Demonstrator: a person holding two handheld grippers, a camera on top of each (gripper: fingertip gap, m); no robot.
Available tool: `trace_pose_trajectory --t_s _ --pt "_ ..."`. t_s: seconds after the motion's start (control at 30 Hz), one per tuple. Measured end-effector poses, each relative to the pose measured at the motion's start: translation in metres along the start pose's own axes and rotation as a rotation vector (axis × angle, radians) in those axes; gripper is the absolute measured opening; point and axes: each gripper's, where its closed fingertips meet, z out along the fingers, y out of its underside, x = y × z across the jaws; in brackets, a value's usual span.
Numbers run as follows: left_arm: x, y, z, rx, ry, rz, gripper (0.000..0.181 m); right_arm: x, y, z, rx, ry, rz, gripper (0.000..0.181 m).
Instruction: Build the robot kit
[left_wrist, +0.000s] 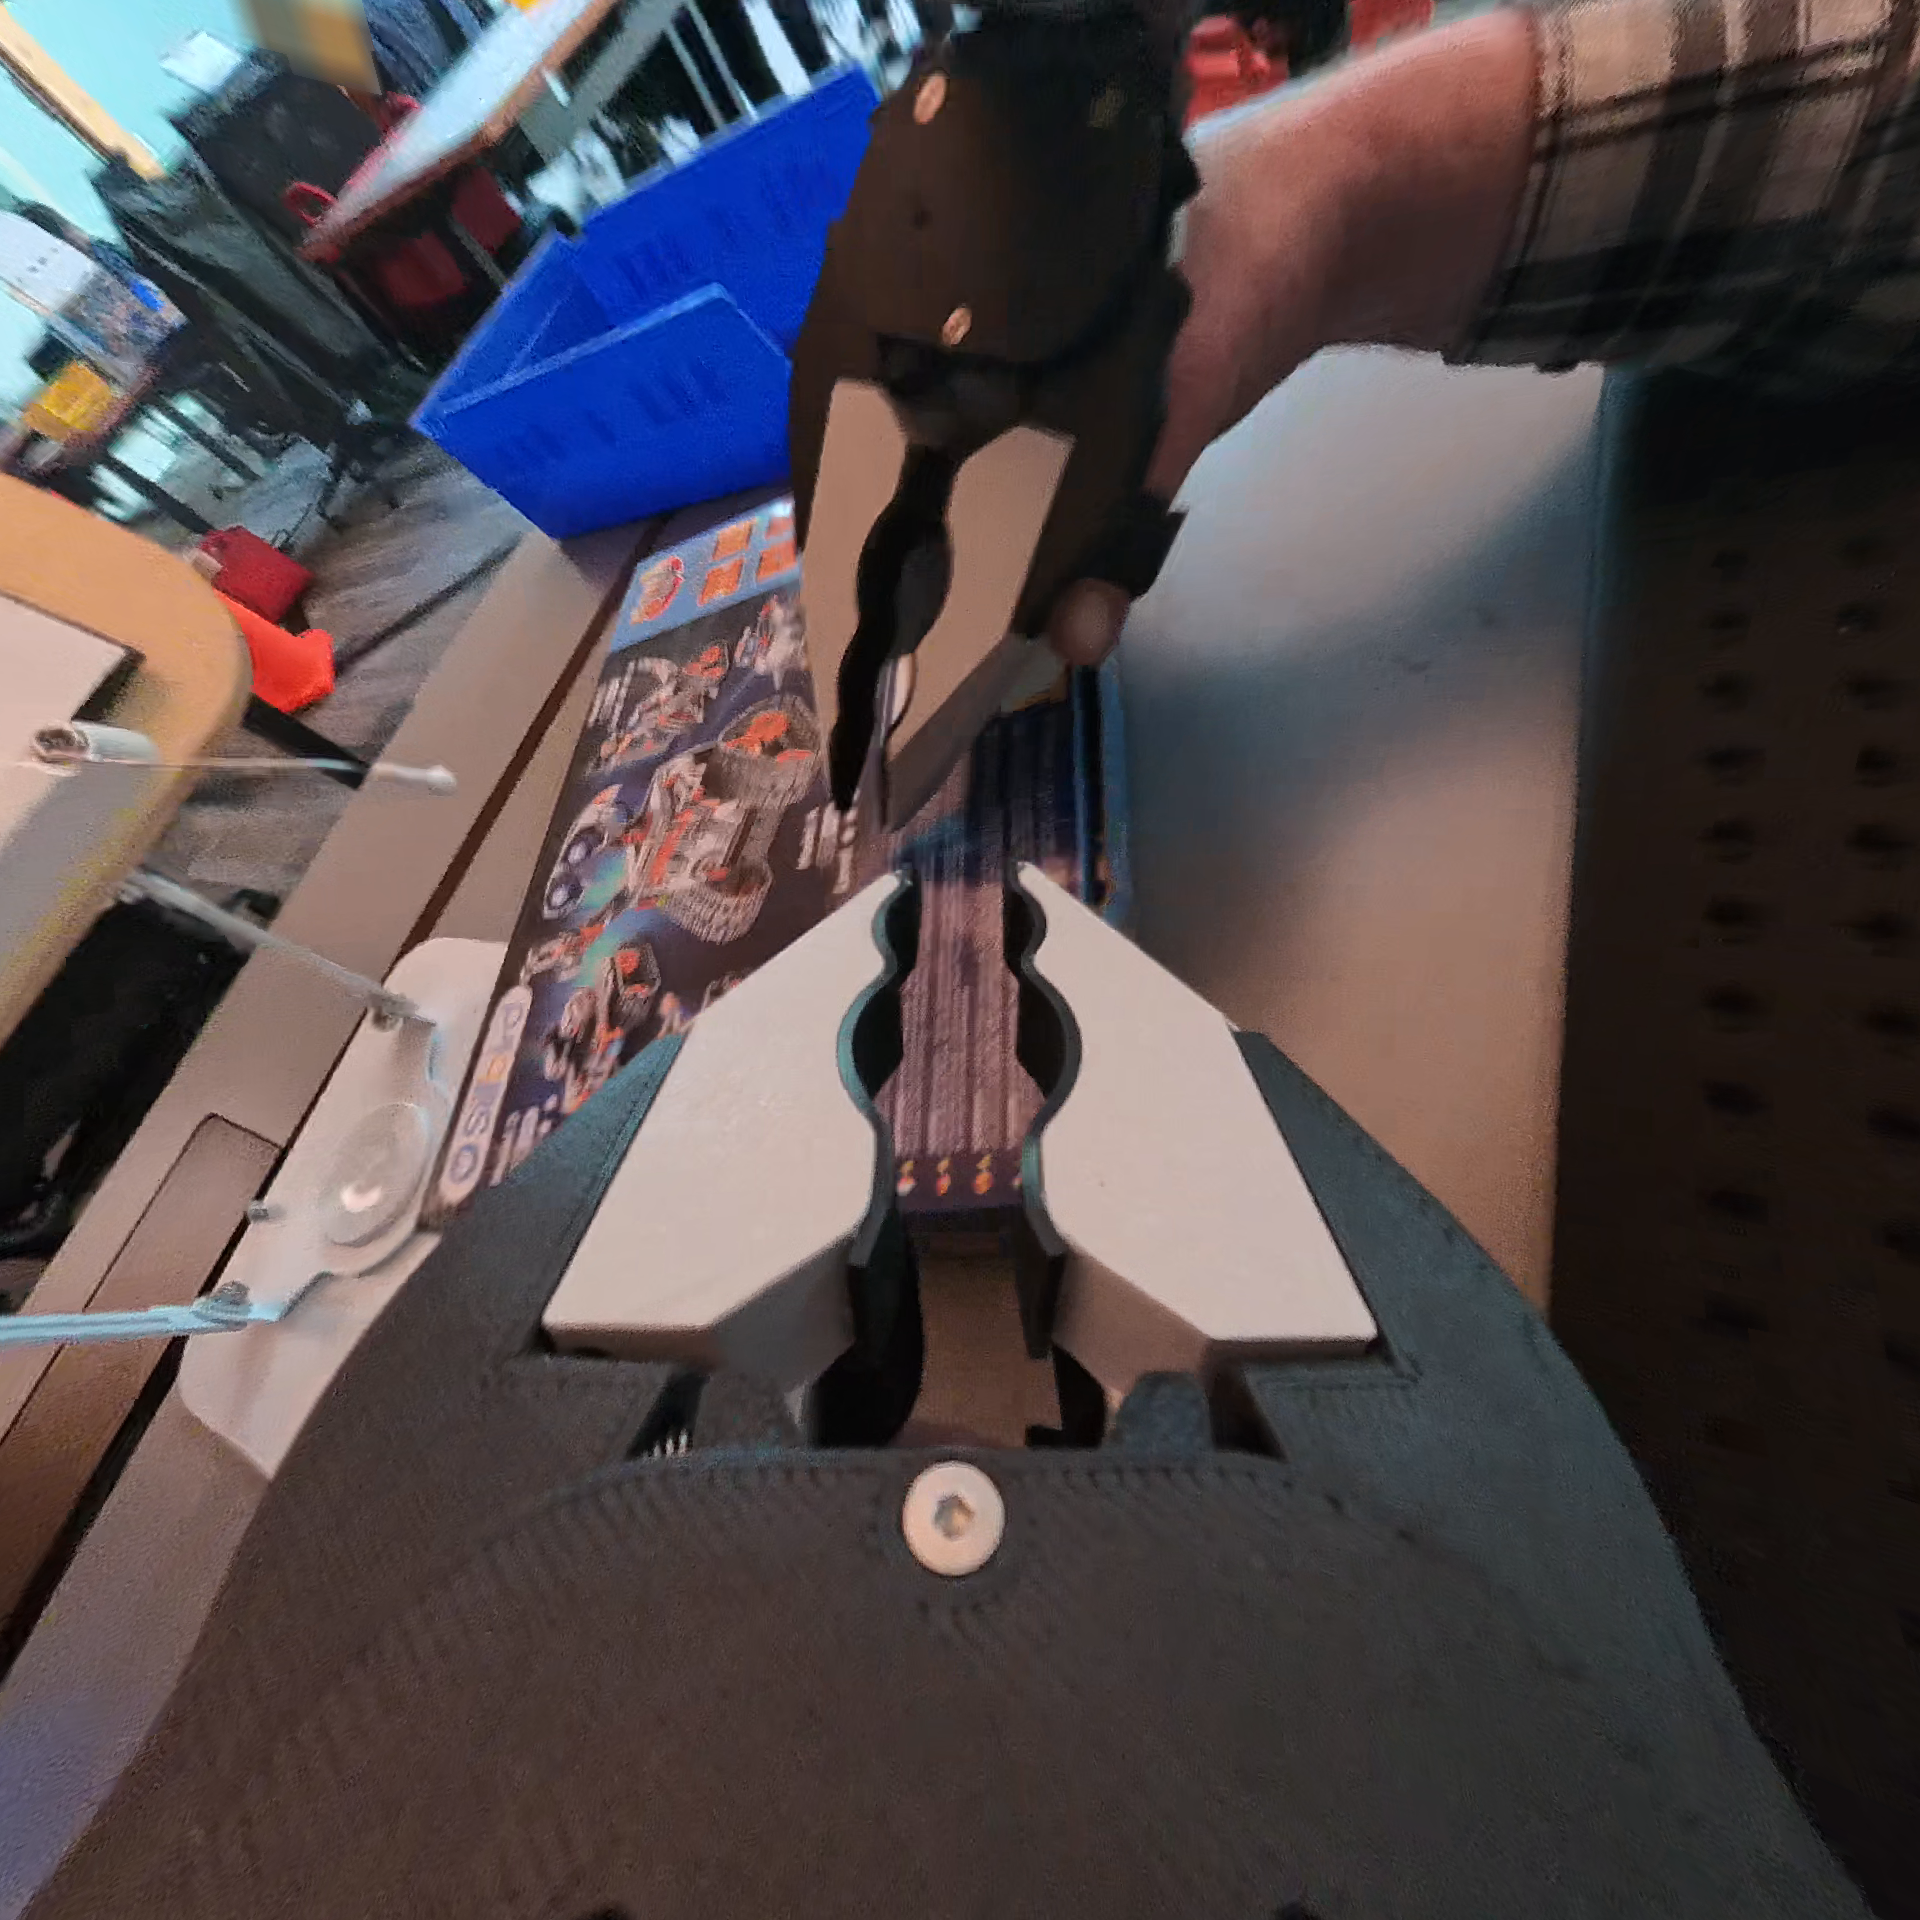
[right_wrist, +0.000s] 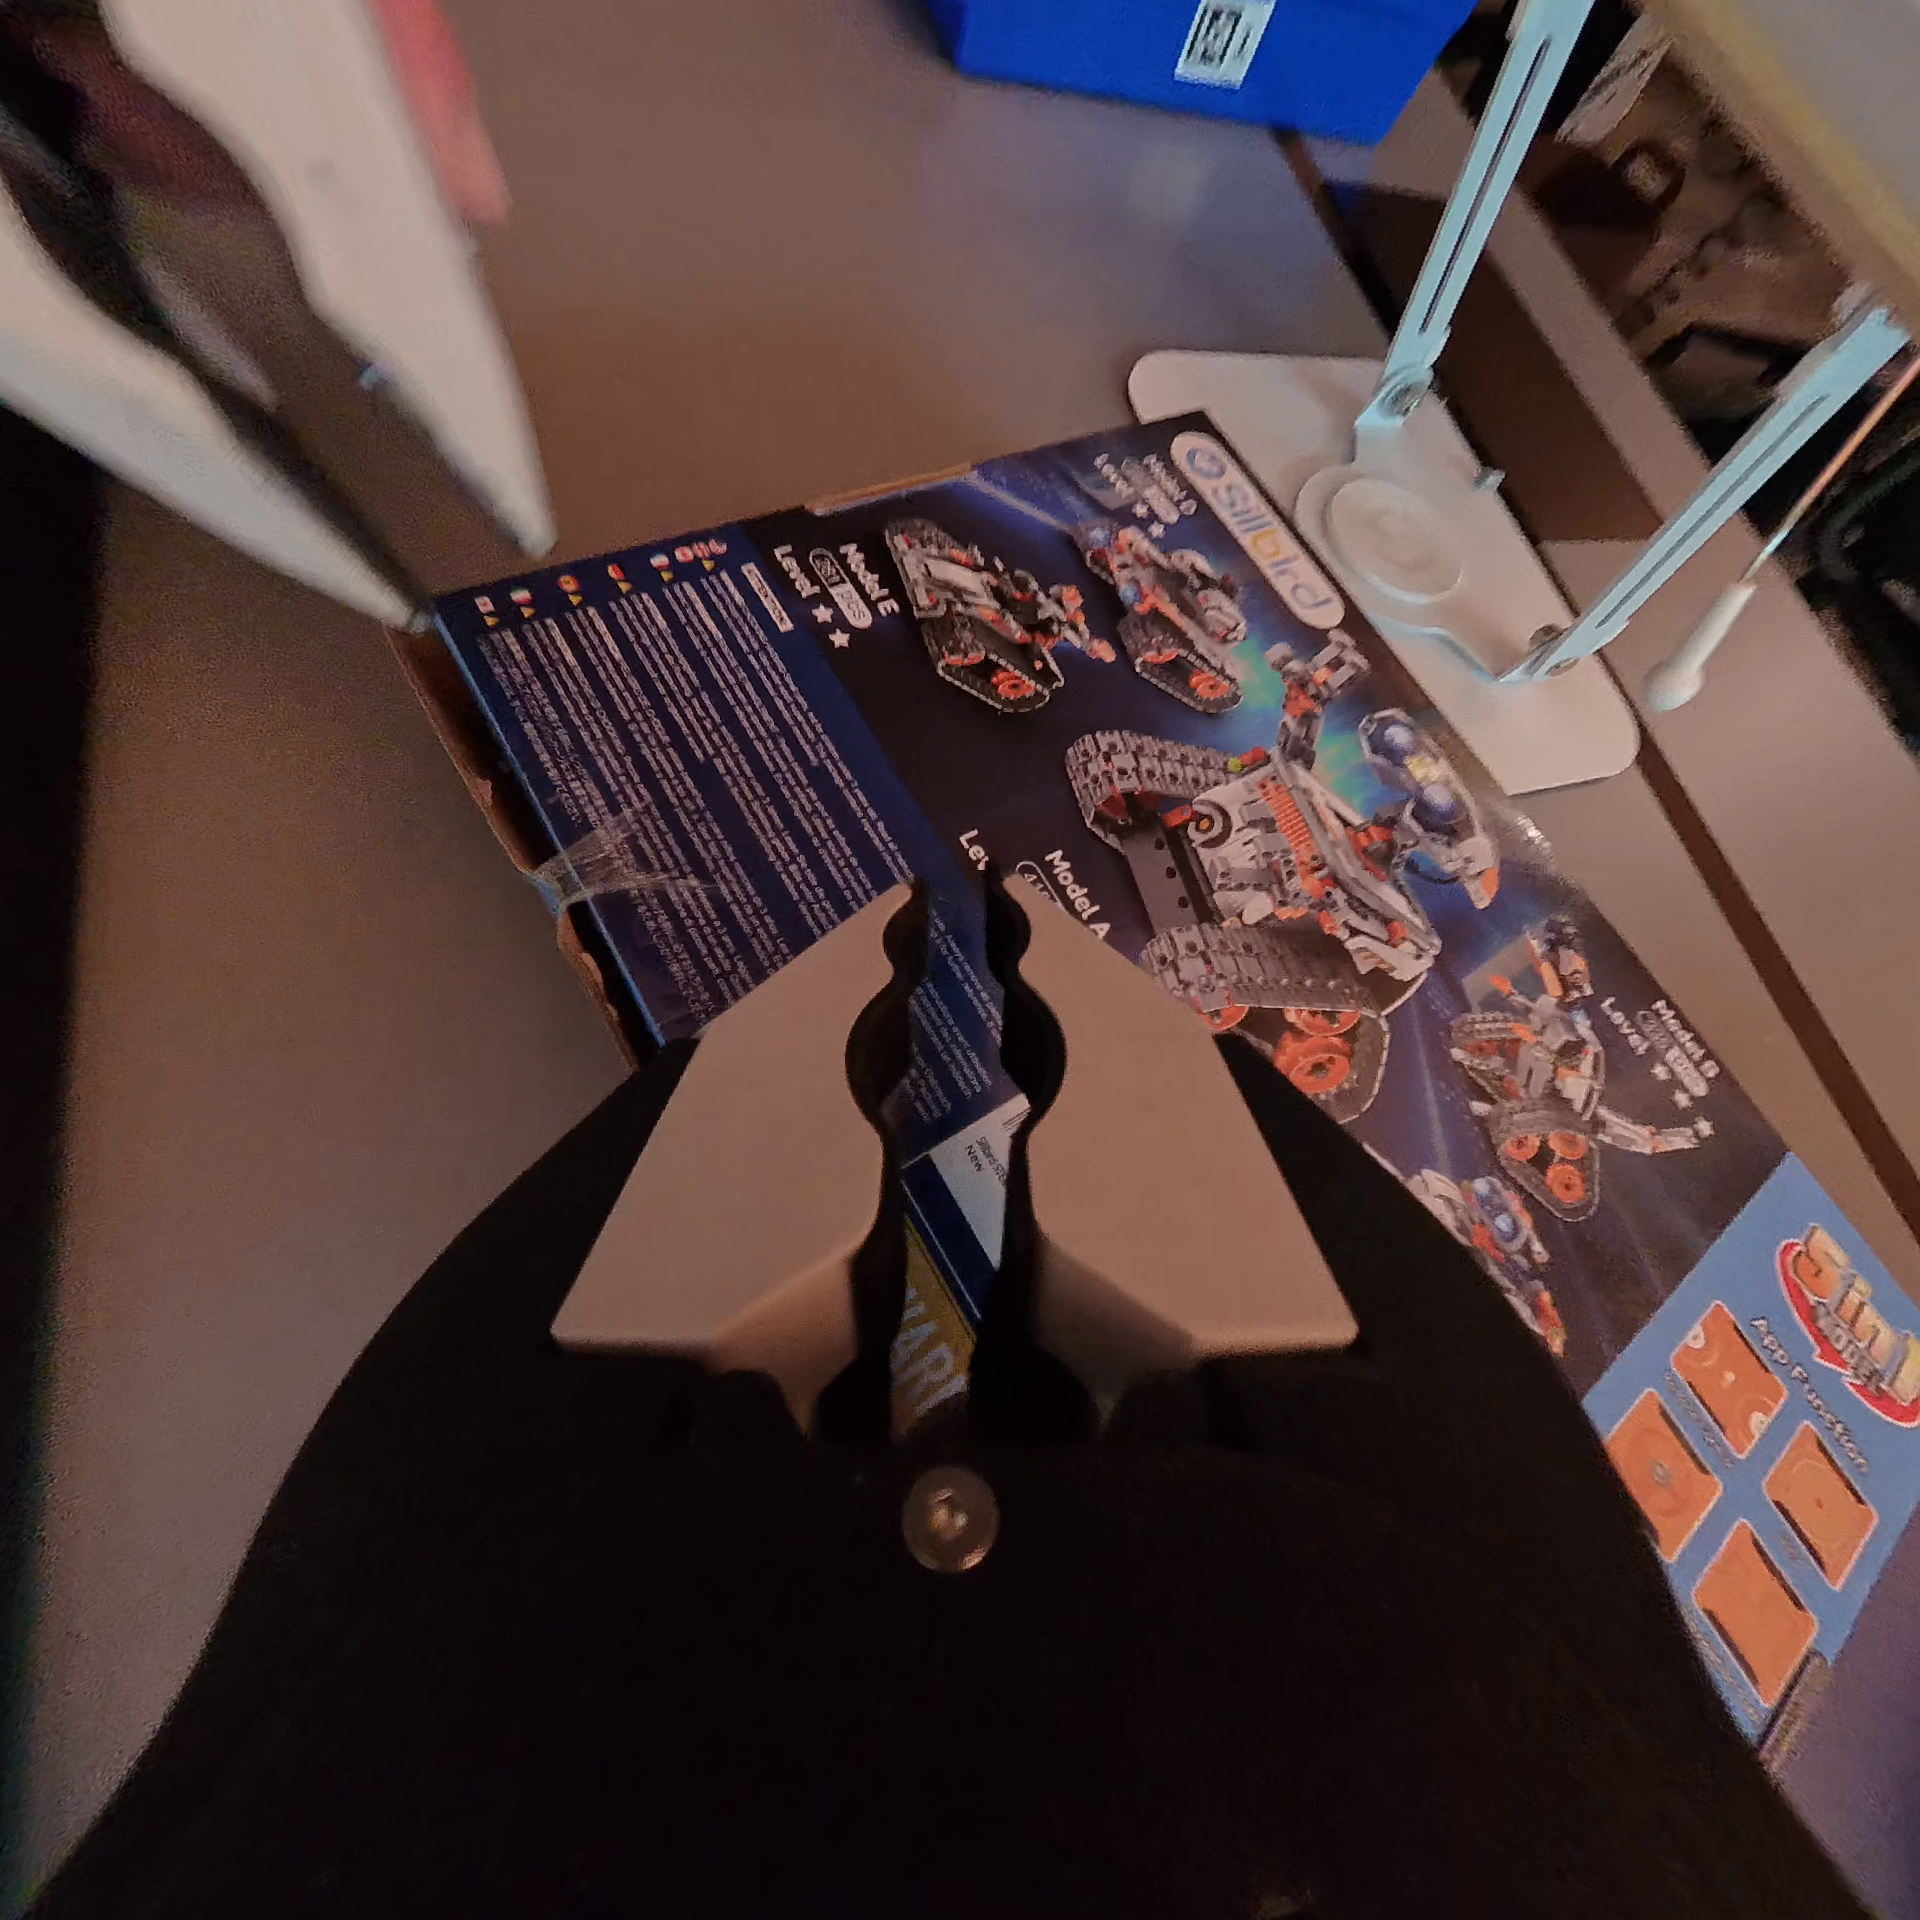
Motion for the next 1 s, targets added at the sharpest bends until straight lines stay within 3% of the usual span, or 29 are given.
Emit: trace_pose_trajectory --t_s 0.1,0.2,0.4,0.5,0.7,0.73,1.0 --pt "-0.019 0.024 0.001 -0.105 0.037 -0.006 0.025 -0.022 -0.005 -0.004 -0.003 -0.050 0.023 0.026" --pt "-0.012 0.048 0.013 -0.189 0.114 -0.022 0.035 -0.045 -0.013 -0.001 -0.018 -0.123 0.100 0.033" --pt "0.004 0.050 0.032 -0.071 0.166 -0.161 0.007 -0.053 -0.006 0.010 -0.096 -0.110 0.225 0.032" --pt "0.008 0.046 0.034 -0.050 0.154 -0.185 0.004 -0.051 -0.002 0.007 -0.133 -0.077 0.233 0.034" --pt "0.010 0.049 0.033 -0.010 0.167 -0.220 0.005 -0.046 0.001 0.010 -0.146 0.013 0.200 0.016" --pt "0.012 0.048 0.033 -0.008 0.168 -0.219 0.002 -0.040 0.003 0.010 -0.146 0.046 0.200 0.000" --pt "0.019 0.040 0.039 0.003 0.145 -0.233 0.000 -0.037 0.004 0.002 -0.146 0.064 0.227 0.000"
